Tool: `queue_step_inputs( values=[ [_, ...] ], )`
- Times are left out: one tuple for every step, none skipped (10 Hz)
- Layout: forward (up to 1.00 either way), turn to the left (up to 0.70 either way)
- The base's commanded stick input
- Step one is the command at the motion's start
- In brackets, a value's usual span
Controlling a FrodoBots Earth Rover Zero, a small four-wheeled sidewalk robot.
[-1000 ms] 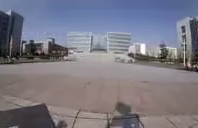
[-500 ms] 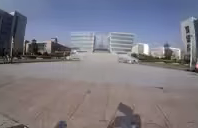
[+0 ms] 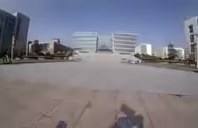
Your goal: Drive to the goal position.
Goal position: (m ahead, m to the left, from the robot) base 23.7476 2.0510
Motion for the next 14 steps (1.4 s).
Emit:
queue_step_inputs(
  values=[
    [1.0, 0.05],
    [1.0, 0.02],
    [1.0, 0.0],
    [1.0, 0.0],
    [1.0, 0.0],
    [1.0, 0.0],
    [1.0, -0.1],
    [1.0, -0.25],
    [1.0, -0.4],
    [1.0, -0.4],
    [1.0, -0.38],
    [1.0, -0.27],
    [1.0, 0.01],
    [1.0, 0.06]
  ],
)
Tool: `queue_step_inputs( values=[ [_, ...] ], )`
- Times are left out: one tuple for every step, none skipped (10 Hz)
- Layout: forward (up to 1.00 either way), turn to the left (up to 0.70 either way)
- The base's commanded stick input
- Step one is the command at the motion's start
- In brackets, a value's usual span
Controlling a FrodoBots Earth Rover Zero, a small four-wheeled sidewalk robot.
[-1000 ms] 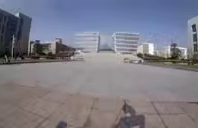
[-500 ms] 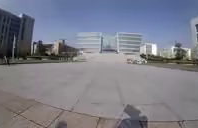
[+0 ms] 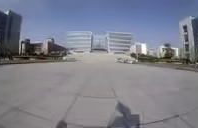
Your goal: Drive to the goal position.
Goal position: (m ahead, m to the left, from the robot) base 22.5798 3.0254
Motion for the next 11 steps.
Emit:
queue_step_inputs(
  values=[
    [1.0, 0.03],
    [1.0, 0.0],
    [1.0, 0.0],
    [1.0, 0.0],
    [1.0, 0.06],
    [1.0, 0.01],
    [1.0, 0.0],
    [1.0, 0.0],
    [1.0, 0.0],
    [1.0, 0.0],
    [1.0, 0.0]
  ],
)
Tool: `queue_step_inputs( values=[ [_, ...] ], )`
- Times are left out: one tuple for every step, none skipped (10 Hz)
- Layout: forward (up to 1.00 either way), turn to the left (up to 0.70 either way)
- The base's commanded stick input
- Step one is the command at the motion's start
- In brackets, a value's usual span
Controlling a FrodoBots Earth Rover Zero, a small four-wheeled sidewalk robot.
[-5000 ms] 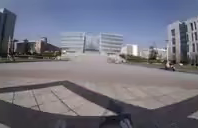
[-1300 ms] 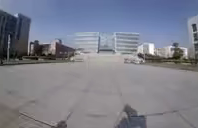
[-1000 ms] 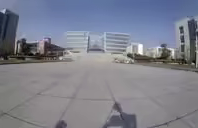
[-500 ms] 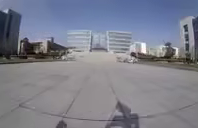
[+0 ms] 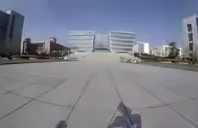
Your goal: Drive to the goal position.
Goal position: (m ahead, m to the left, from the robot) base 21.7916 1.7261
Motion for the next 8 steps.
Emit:
queue_step_inputs(
  values=[
    [1.0, 0.0],
    [1.0, 0.0],
    [1.0, 0.0],
    [1.0, -0.06],
    [1.0, -0.39],
    [1.0, -0.36],
    [1.0, -0.38],
    [1.0, -0.4]
  ],
)
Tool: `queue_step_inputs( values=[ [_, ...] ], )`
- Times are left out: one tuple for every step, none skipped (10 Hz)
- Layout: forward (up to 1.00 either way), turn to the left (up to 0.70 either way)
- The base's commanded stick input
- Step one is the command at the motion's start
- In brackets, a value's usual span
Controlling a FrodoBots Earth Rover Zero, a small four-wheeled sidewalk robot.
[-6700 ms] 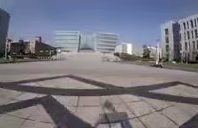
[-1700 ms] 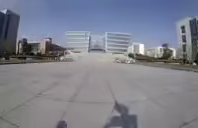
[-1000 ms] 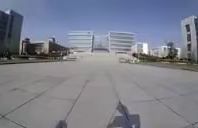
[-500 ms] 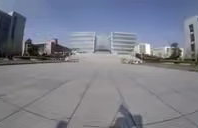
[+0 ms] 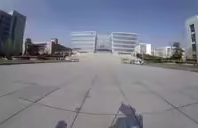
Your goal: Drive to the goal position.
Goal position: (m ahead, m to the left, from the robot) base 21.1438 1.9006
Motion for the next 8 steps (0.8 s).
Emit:
queue_step_inputs(
  values=[
    [1.0, -0.4],
    [1.0, -0.05],
    [1.0, 0.0],
    [1.0, 0.03],
    [1.0, 0.07],
    [1.0, 0.12],
    [1.0, 0.2],
    [1.0, 0.06]
  ],
)
